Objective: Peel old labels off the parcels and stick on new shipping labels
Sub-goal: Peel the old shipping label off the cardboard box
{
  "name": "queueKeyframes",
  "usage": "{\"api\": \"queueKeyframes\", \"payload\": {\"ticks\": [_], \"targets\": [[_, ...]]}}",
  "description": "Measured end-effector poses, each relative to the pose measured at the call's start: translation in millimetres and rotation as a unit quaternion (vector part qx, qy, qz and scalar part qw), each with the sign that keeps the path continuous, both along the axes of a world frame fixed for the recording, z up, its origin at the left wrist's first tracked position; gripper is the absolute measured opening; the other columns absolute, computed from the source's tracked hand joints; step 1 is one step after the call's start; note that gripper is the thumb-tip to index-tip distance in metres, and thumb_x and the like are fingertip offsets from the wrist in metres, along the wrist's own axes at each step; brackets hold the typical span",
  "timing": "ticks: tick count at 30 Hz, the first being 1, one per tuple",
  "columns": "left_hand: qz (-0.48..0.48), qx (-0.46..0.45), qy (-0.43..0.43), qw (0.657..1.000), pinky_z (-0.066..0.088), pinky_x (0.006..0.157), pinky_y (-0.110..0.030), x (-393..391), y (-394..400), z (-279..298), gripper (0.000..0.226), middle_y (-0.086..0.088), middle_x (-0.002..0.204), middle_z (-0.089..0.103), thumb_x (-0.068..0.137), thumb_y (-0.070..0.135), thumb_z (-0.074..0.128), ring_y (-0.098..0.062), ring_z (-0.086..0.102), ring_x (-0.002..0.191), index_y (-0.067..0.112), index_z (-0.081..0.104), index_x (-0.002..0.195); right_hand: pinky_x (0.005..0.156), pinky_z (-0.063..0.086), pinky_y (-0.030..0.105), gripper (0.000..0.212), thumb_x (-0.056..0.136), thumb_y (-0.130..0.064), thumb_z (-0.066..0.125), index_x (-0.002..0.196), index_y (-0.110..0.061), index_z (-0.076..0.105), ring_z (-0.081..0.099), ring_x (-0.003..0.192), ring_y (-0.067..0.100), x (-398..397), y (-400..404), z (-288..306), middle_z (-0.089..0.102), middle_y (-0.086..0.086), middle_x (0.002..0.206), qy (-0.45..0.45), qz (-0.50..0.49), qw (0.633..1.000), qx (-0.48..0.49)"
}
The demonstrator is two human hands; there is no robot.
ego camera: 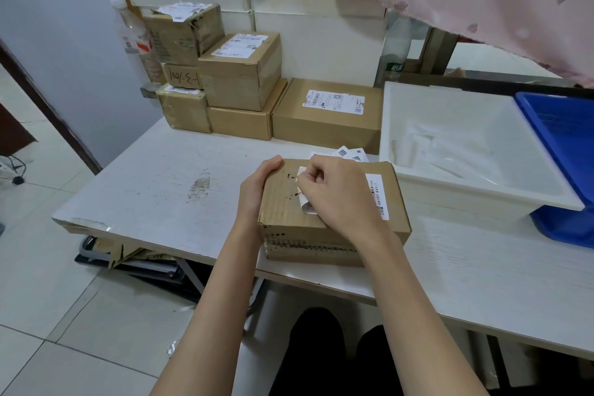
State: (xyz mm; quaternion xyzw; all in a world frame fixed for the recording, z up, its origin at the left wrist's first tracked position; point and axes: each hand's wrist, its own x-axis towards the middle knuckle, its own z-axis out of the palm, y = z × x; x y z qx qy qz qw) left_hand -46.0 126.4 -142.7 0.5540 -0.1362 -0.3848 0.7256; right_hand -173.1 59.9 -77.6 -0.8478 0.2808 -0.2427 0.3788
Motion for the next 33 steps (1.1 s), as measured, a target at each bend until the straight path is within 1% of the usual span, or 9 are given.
{"api": "queueKeyframes", "payload": {"ticks": [5, 7, 9, 12, 16, 22, 27, 30, 33], "targets": [[-0.012, 0.006, 0.001, 1.0, 0.046, 0.07, -0.036, 0, -1, -2, 0.042, -0.006, 0.084, 0.065, 0.065, 0.05, 0.075, -0.023, 0.061, 0.074, 0.015, 0.067, 0.087, 0.05, 0.026, 0.015, 0.026, 0.087, -0.01, 0.054, 0.067, 0.005, 0.051, 0.033, 0.051, 0.008, -14, -8, 9, 0.043, 0.005, 0.054, -0.101, -0.068, 0.991, 0.058], [-0.012, -0.001, -0.01, 1.0, 0.047, 0.067, -0.033, -1, -1, -4, 0.034, -0.005, 0.083, 0.066, 0.076, 0.046, 0.07, -0.021, 0.062, 0.072, 0.014, 0.066, 0.087, 0.05, 0.031, 0.012, 0.025, 0.092, -0.016, 0.053, 0.076, 0.002, 0.058, 0.04, 0.055, 0.008, -17, -9, 12, 0.05, -0.003, 0.061, -0.112, -0.073, 0.988, 0.073], [-0.01, -0.006, -0.007, 1.0, 0.048, 0.066, -0.033, -2, -1, -4, 0.027, -0.004, 0.081, 0.066, 0.084, 0.042, 0.067, -0.02, 0.063, 0.07, 0.015, 0.066, 0.085, 0.058, 0.035, 0.007, 0.019, 0.096, -0.017, 0.05, 0.089, -0.012, 0.066, 0.049, 0.073, 0.006, -14, -8, 9, 0.057, -0.006, 0.087, -0.084, -0.068, 0.994, 0.031], [-0.009, -0.005, 0.002, 1.0, 0.047, 0.075, -0.038, -2, 0, -1, 0.042, -0.009, 0.091, 0.065, 0.071, 0.047, 0.074, -0.025, 0.062, 0.081, 0.012, 0.067, 0.093, 0.072, 0.036, 0.012, 0.034, 0.093, -0.005, 0.048, 0.109, -0.025, 0.07, 0.042, 0.1, 0.008, -4, -10, -3, 0.05, -0.009, 0.112, -0.004, -0.023, 0.996, -0.084], [0.002, -0.009, 0.007, 1.0, 0.04, 0.084, -0.045, -4, -1, 2, 0.052, -0.013, 0.1, 0.059, 0.064, 0.051, 0.078, -0.031, 0.055, 0.092, 0.012, 0.067, 0.097, 0.08, 0.037, 0.024, 0.018, 0.091, -0.013, 0.057, 0.094, -0.027, 0.067, 0.038, 0.1, 0.01, -1, -13, -9, 0.049, -0.013, 0.108, 0.002, -0.021, 0.992, -0.124], [0.008, -0.008, 0.011, 1.0, 0.04, 0.085, -0.045, -4, -1, 3, 0.06, -0.016, 0.104, 0.06, 0.062, 0.052, 0.079, -0.032, 0.055, 0.095, 0.01, 0.067, 0.103, 0.082, 0.037, 0.027, 0.007, 0.093, -0.017, 0.056, 0.089, -0.021, 0.06, 0.038, 0.096, 0.014, 3, -10, -11, 0.046, -0.01, 0.101, 0.006, -0.016, 0.984, -0.176], [0.0, -0.013, 0.01, 1.0, 0.045, 0.078, -0.04, -3, -1, 1, 0.043, -0.01, 0.091, 0.065, 0.066, 0.047, 0.076, -0.026, 0.061, 0.082, 0.012, 0.068, 0.091, 0.081, 0.041, 0.028, 0.011, 0.091, -0.015, 0.056, 0.087, -0.024, 0.059, 0.043, 0.095, 0.014, -2, -11, -7, 0.049, -0.011, 0.088, -0.024, 0.001, 0.996, -0.087], [-0.004, -0.005, 0.01, 1.0, 0.045, 0.08, -0.042, -3, -1, -2, 0.036, -0.008, 0.088, 0.067, 0.066, 0.047, 0.075, -0.026, 0.062, 0.082, 0.016, 0.069, 0.084, 0.08, 0.048, 0.026, 0.03, 0.09, -0.006, 0.057, 0.109, -0.029, 0.061, 0.052, 0.096, 0.011, -5, -12, -5, 0.051, -0.008, 0.096, -0.081, -0.02, 0.995, -0.046], [0.002, -0.001, 0.01, 1.0, 0.045, 0.079, -0.042, -2, -2, -2, 0.033, -0.007, 0.087, 0.067, 0.068, 0.047, 0.074, -0.026, 0.062, 0.082, 0.017, 0.069, 0.082, 0.076, 0.048, 0.017, 0.019, 0.09, -0.007, 0.063, 0.102, -0.022, 0.066, 0.053, 0.1, 0.008, -6, -15, -7, 0.046, -0.007, 0.107, -0.054, -0.045, 0.996, -0.052]]}}
